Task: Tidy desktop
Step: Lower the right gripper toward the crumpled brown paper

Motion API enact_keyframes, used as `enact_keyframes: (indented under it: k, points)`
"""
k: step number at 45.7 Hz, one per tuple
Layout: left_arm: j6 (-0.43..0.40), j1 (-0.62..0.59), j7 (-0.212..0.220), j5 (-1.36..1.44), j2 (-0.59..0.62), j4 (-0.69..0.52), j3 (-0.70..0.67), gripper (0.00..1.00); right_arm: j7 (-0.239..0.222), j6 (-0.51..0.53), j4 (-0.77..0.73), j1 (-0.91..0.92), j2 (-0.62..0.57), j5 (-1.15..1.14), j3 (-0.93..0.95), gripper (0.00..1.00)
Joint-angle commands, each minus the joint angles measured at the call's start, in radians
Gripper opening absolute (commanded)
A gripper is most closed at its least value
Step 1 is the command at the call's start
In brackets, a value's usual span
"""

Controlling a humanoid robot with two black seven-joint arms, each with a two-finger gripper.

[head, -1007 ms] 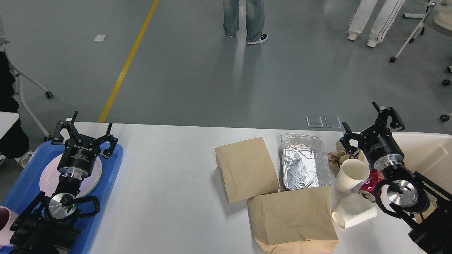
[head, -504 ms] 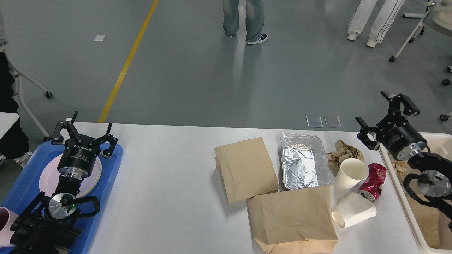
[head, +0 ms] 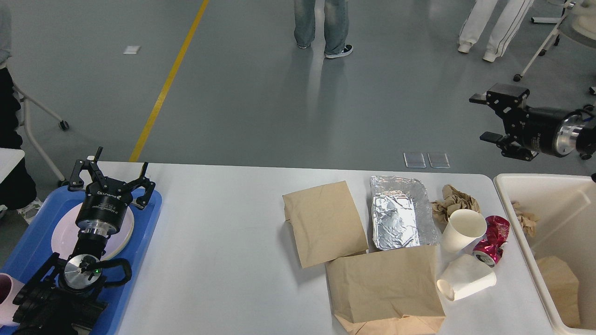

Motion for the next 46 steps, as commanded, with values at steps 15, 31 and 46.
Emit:
enact_keyframes:
  k: [15, 31, 46]
  points:
    - [0.0, 0.0, 0.0, 0.0, 0.001, 0.0, 0.0, 0.96, -0.07, 0.46, 0.127, 0.529, 0.5, -0.021, -0.652, 1.0]
    - [0.0, 0.0, 0.0, 0.0, 0.0, 0.0, 0.0, 0.96, -0.473, 0.477, 0.552, 0.885, 0.519, -0.034, -0.628, 0.99]
    - [0.0, 0.0, 0.0, 0.0, 0.001, 0.0, 0.0, 0.96, -0.476, 0.461, 0.66, 0.976, 0.486, 0.017, -0.597, 0.96]
